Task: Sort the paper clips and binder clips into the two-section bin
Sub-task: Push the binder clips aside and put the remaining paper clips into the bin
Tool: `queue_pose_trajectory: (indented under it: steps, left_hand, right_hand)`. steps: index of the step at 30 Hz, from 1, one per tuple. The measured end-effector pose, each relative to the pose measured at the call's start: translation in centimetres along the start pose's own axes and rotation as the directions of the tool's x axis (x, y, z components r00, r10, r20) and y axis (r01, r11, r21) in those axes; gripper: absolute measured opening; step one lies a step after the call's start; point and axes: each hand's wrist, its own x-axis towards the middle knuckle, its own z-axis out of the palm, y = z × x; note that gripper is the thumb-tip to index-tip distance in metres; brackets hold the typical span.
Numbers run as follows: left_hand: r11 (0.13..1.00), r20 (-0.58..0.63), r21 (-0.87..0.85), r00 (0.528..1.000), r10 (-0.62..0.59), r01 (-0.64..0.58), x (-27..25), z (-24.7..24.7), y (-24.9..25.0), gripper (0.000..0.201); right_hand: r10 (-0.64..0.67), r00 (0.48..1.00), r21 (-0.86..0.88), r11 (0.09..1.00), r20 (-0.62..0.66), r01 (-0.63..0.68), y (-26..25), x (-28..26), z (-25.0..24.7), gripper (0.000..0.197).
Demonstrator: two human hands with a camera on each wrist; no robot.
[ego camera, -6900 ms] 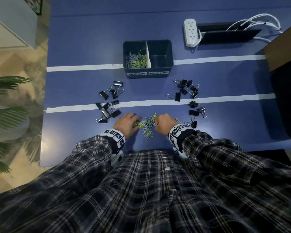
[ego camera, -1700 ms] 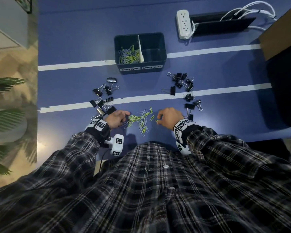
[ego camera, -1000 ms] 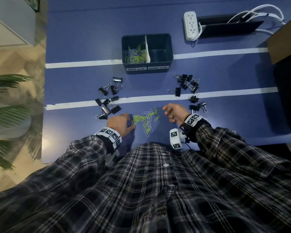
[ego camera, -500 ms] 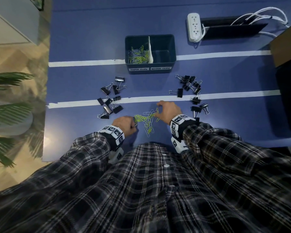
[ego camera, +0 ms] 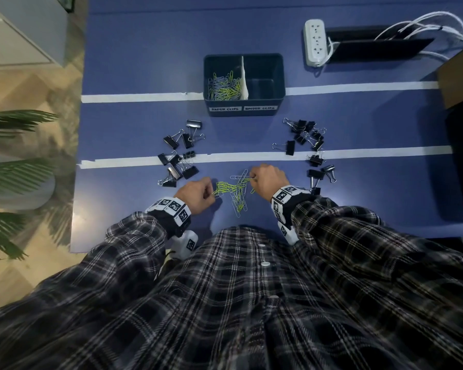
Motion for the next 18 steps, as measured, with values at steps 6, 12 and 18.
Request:
queue_pose_trajectory:
  steps: [6,12,18]
  left_hand:
    - [0.999,0.006,-0.049,1.000,-0.010,0.010,0.6,-1.1,0.2,0.012]
    - [0.988,-0.003,-0.153,0.999,-0.034,0.033,2.0,-1.3,0.8,0.021]
    - [0.968,0.048,-0.225,0.993,-0.107,0.115,2.8,-2.3,2.4,0.025]
  right_hand:
    - [0.040,0.999,0.108,0.993,0.020,-0.042,0.6,-0.2,0.0,0.013]
    - [0.074,0.996,0.254,0.963,0.055,-0.086,1.8,-0.5,-0.4,0.005]
    - [0.155,0.988,0.578,0.806,-0.004,-0.124,2.6,-0.9,-2.0,0.005]
